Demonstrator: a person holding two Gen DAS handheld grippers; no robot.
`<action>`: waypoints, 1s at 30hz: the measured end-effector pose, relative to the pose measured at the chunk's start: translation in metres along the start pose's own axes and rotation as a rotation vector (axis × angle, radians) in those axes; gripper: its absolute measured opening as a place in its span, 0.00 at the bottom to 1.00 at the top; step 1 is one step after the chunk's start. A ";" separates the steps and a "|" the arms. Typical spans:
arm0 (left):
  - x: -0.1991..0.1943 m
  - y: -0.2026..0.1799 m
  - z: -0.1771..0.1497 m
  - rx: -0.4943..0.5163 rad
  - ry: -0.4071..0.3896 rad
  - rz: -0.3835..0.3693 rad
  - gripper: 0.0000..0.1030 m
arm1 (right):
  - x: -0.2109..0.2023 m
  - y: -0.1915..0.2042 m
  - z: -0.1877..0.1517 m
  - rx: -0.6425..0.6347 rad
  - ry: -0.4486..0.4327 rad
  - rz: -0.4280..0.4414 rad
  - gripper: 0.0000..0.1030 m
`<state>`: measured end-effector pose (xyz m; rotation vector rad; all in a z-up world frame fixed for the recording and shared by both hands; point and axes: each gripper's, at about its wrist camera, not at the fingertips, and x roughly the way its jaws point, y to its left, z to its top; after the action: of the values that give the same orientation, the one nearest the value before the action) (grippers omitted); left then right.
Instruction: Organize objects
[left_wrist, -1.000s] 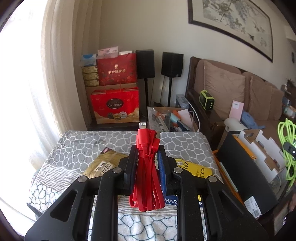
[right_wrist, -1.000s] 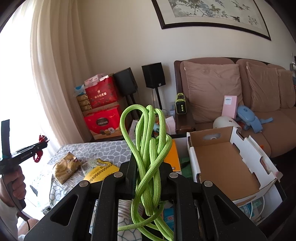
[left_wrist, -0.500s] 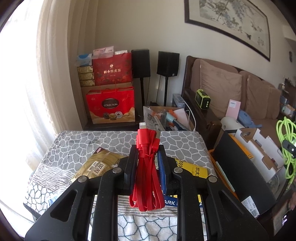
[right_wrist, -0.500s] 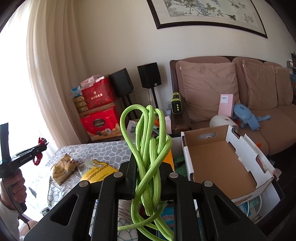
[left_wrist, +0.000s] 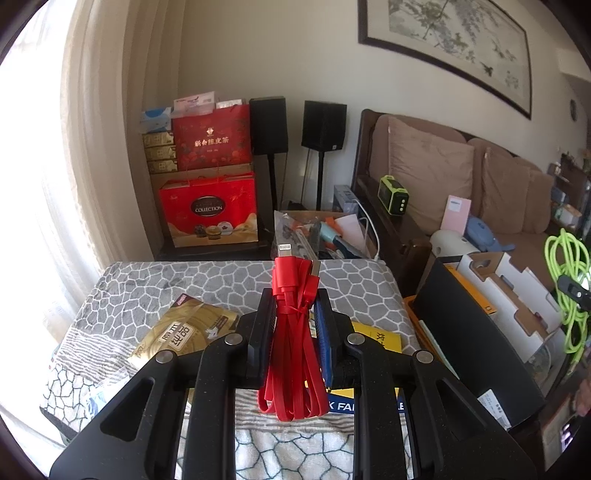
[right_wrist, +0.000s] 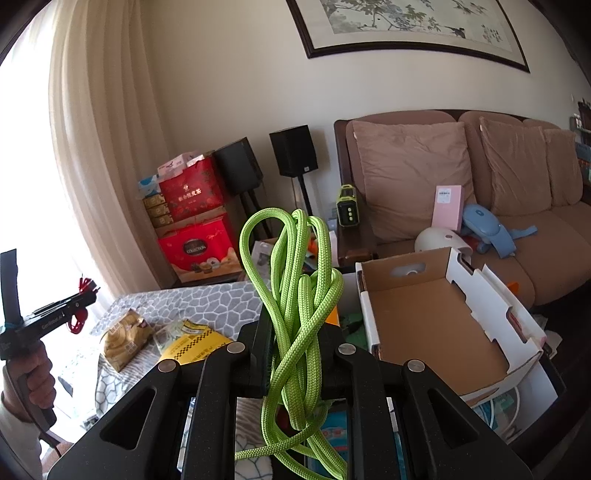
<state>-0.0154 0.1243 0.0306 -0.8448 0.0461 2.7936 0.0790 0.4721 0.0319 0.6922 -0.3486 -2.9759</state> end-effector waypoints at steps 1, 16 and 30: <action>0.000 -0.001 0.000 0.001 0.000 -0.002 0.19 | 0.001 0.000 0.000 0.002 0.001 0.000 0.15; 0.003 -0.012 0.002 0.017 0.012 -0.036 0.19 | -0.001 -0.015 0.002 0.036 0.001 -0.011 0.15; 0.005 -0.027 0.003 0.036 0.012 -0.067 0.19 | -0.004 -0.019 0.001 0.053 0.003 -0.011 0.15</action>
<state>-0.0154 0.1522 0.0309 -0.8386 0.0685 2.7173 0.0824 0.4913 0.0300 0.7056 -0.4256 -2.9860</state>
